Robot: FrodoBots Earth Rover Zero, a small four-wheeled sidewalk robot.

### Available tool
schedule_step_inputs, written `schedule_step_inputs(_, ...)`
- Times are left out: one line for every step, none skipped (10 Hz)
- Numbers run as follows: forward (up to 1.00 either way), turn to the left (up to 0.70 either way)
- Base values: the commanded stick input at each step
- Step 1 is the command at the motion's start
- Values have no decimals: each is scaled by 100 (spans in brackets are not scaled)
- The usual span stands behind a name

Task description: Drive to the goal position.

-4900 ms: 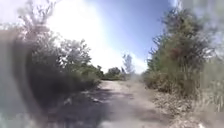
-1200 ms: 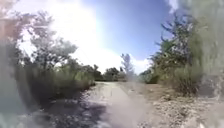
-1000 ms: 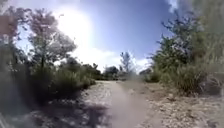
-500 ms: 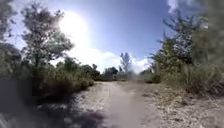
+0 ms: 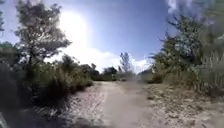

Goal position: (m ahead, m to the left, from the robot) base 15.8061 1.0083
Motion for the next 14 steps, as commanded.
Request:
schedule_step_inputs(70,0)
schedule_step_inputs(70,0)
schedule_step_inputs(70,0)
schedule_step_inputs(70,0)
schedule_step_inputs(70,0)
schedule_step_inputs(70,0)
schedule_step_inputs(70,0)
schedule_step_inputs(70,0)
schedule_step_inputs(70,0)
schedule_step_inputs(70,0)
schedule_step_inputs(70,0)
schedule_step_inputs(70,0)
schedule_step_inputs(70,0)
schedule_step_inputs(70,0)
